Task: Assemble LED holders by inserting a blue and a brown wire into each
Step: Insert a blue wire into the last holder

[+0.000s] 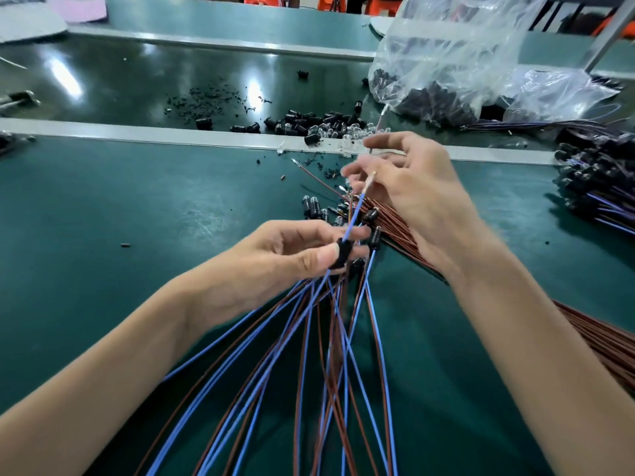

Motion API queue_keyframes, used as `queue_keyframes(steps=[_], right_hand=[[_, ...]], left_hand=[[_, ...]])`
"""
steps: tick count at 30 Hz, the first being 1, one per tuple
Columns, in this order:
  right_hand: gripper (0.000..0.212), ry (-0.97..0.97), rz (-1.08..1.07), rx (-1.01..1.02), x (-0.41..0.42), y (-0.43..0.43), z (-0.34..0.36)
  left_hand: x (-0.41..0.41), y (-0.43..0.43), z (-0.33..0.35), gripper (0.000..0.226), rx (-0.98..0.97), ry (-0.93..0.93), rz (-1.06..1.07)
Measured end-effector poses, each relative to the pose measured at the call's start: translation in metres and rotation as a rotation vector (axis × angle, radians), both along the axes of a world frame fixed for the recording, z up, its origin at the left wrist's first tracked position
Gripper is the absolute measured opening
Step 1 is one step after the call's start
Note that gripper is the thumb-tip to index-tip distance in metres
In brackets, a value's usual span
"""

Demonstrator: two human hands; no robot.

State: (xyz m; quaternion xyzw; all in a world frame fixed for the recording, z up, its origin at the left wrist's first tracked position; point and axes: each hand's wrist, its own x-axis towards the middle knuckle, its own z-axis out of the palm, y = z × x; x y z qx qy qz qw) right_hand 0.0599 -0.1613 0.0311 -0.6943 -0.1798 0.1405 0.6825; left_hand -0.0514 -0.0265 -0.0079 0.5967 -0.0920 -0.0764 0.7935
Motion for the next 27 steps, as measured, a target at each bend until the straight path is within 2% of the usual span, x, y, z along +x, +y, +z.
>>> queue_keyframes(steps=[3,5,7,8,11,13,14,16,19,22,24,27], right_hand=[[0.015,0.019,-0.100,0.118,0.004,0.014,-0.004],[0.019,0.111,-0.198,0.348,0.009,0.015,-0.006],[0.017,0.262,-0.175,0.557,0.011,0.012,-0.009],[0.015,0.283,-0.105,0.507,0.009,0.009,-0.011],[0.036,0.074,0.170,0.010,-0.005,-0.001,-0.021],[0.040,-0.020,0.393,-0.150,-0.017,-0.003,-0.026],[0.034,-0.060,0.494,-0.183,-0.023,-0.002,-0.028],[0.016,-0.104,0.620,-0.180,-0.031,0.001,-0.030],[0.019,-0.055,0.646,-0.104,-0.033,0.002,-0.032],[0.016,0.022,0.523,0.019,-0.029,0.001,-0.030],[0.014,0.038,0.379,0.146,-0.025,0.000,-0.028],[0.008,-0.019,0.214,0.278,-0.017,-0.002,-0.030]], left_hand=[[0.000,0.002,0.001,0.023,0.006,-0.017,-0.050],[0.001,0.006,0.001,0.027,-0.012,-0.025,-0.014],[0.003,0.008,0.001,0.027,-0.016,-0.048,0.061],[0.004,0.010,0.000,0.027,-0.028,-0.065,0.115],[0.009,0.015,-0.001,0.026,-0.114,-0.116,0.330],[0.010,0.019,-0.002,0.021,-0.145,-0.132,0.418],[0.011,0.019,-0.002,0.021,-0.139,-0.132,0.429],[0.011,0.019,-0.004,0.021,-0.126,-0.118,0.416],[0.009,0.016,-0.003,0.020,-0.181,-0.109,0.356],[0.009,0.015,-0.001,0.021,-0.188,-0.087,0.361],[0.010,0.014,-0.002,0.023,-0.085,-0.042,0.439],[0.010,0.008,-0.002,0.022,0.206,-0.046,0.530]])
